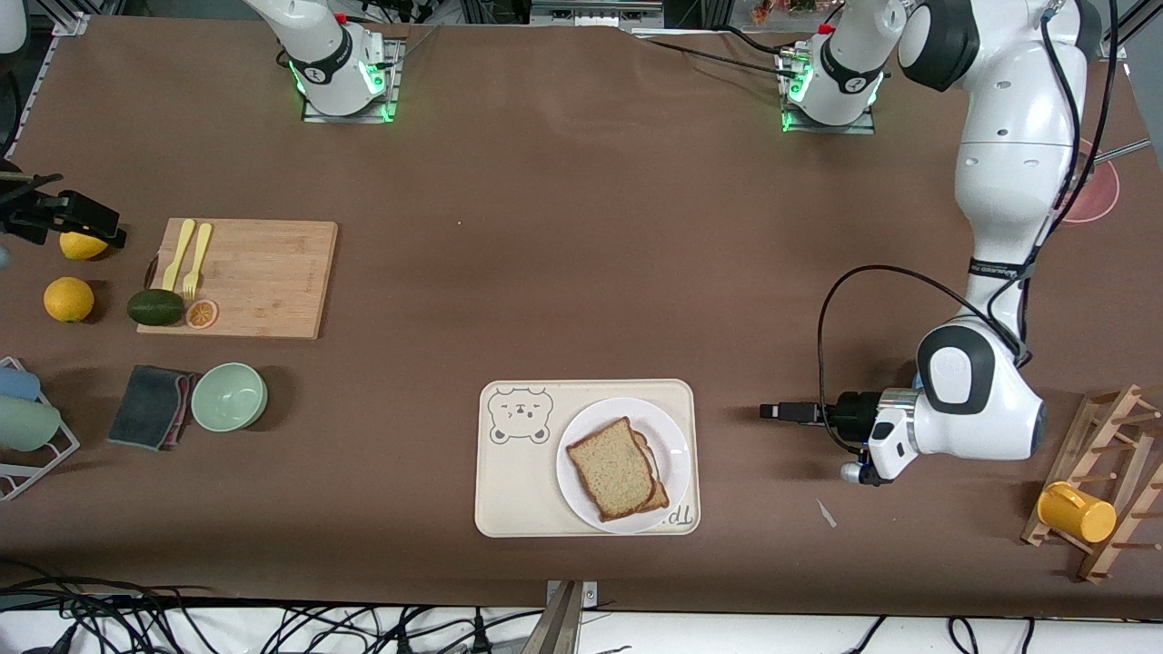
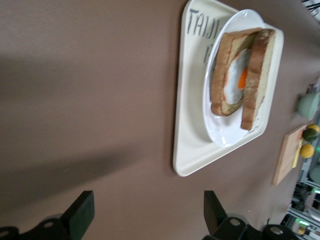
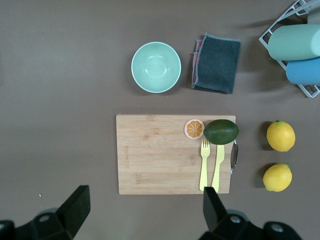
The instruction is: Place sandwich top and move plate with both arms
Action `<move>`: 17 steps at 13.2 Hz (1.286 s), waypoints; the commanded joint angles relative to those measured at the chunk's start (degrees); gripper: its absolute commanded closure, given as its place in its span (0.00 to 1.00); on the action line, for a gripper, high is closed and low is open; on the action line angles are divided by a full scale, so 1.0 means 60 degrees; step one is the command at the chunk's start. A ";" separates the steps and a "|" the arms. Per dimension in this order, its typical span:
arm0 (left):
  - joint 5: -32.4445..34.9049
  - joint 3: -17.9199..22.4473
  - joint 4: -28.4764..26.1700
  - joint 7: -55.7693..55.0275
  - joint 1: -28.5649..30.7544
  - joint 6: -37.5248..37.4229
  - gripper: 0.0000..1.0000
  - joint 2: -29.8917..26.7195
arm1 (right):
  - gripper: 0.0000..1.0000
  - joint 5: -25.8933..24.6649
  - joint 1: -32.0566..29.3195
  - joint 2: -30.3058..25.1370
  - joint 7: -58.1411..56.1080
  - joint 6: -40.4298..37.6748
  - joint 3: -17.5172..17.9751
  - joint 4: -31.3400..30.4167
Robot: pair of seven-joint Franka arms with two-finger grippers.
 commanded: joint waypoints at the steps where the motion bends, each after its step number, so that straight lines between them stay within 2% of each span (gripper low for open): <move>1: 0.0761 0.0001 -0.0468 -0.0234 0.0402 -0.0535 0.01 -0.0744 | 0.00 -0.0074 -0.0051 0.0047 0.0037 -0.0161 0.0025 0.0184; 6: 0.2034 -0.0028 -0.0497 -0.1022 0.0711 -0.1181 0.01 -0.1388 | 0.00 -0.0059 -0.0066 0.0062 0.0037 -0.0161 0.0025 0.0184; 9: 0.2578 -0.0028 -0.1023 -0.1391 0.0740 -0.1357 0.01 -0.2353 | 0.00 -0.0059 -0.0066 0.0062 0.0037 -0.0161 0.0025 0.0184; 11: 0.2579 -0.0013 -0.1039 -0.1435 0.0857 -0.1810 0.01 -0.2560 | 0.00 -0.0059 -0.0051 0.0047 0.0037 -0.0161 0.0025 0.0184; 17: 0.2594 -0.0028 -0.1039 -0.1992 0.0887 -0.1841 0.01 -0.2883 | 0.00 -0.0059 -0.0007 0.0047 0.0096 -0.0161 0.0055 0.0184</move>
